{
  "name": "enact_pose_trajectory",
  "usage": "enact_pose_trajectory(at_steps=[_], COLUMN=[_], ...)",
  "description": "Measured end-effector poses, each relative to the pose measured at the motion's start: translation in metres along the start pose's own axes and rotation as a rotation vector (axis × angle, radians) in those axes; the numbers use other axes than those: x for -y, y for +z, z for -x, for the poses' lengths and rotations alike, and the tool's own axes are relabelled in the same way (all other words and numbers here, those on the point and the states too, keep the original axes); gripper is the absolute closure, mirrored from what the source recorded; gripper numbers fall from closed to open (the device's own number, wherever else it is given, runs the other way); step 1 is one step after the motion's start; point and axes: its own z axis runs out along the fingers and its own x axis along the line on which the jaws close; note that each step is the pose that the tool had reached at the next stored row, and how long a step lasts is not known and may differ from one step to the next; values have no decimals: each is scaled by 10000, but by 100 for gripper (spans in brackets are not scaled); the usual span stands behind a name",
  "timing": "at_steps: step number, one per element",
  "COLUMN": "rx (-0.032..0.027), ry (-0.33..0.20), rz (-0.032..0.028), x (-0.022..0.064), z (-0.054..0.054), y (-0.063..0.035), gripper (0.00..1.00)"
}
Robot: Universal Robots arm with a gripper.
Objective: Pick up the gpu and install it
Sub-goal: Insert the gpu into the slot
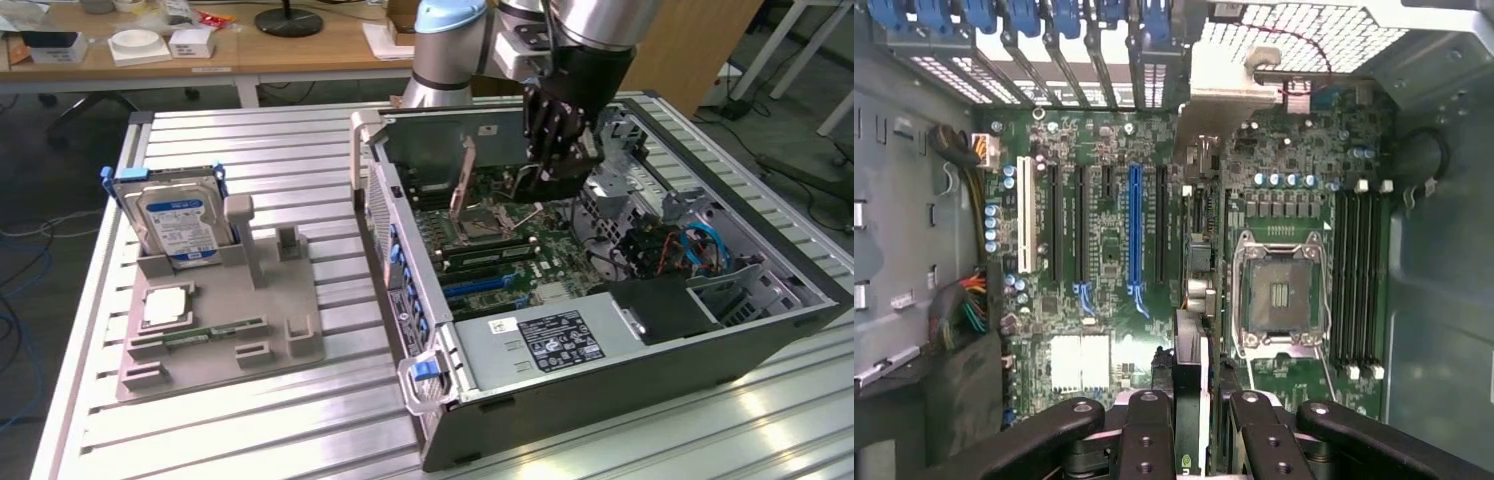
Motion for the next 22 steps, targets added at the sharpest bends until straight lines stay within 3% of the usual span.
enact_pose_trajectory(at_steps=[6,22], rx=[-1,-1], ry=[-325,-283], rz=[-22,-98], x=[-12,-158], z=[-12,-97], y=[73,222], gripper=[74,74])
